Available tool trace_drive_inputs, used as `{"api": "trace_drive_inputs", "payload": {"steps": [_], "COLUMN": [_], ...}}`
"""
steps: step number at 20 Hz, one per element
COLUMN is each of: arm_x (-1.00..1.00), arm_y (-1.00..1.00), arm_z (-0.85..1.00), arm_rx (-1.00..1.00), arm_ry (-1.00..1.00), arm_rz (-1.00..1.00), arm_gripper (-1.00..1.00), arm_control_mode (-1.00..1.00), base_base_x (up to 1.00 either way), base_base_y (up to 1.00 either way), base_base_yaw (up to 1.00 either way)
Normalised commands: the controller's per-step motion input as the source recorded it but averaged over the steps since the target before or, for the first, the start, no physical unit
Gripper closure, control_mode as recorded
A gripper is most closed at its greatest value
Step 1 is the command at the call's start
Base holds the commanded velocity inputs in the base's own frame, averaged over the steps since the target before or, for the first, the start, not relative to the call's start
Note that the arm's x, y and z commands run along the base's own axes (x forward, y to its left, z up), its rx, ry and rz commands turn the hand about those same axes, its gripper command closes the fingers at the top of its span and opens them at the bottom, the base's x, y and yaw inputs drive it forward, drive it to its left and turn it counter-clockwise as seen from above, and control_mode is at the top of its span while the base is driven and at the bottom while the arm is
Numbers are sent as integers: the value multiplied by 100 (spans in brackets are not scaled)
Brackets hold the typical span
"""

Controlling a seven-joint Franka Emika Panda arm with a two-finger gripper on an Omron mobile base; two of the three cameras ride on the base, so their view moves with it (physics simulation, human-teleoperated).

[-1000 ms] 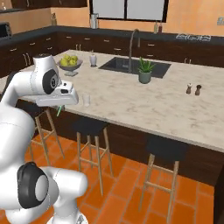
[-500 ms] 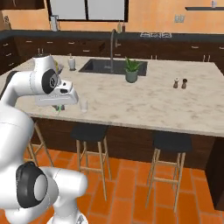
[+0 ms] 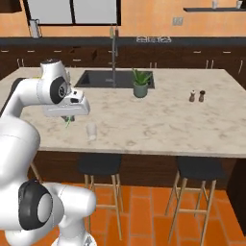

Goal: Take a straw from the drawer in front and place it inside the glass cup on the dining counter.

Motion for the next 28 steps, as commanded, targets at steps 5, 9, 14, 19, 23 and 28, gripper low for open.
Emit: {"api": "trace_drive_inputs", "payload": {"steps": [5,9,14,19,23,28], "arm_x": [0,0,0,7,0,0], "arm_y": [0,0,0,-9,-34,-36], "arm_z": [0,0,0,26,49,36], "arm_rx": [0,0,0,-15,-45,-52], "arm_ry": [0,0,0,0,-4,0], "arm_rz": [0,0,0,0,0,0], "arm_gripper": [100,100,100,100,100,100], "arm_control_mode": [100,100,100,-100,-100,-100], "base_base_x": [70,72,90,10,0,0], "base_base_y": [19,0,0,0,0,0], "base_base_yaw": [8,17,8,0,0,0]}}
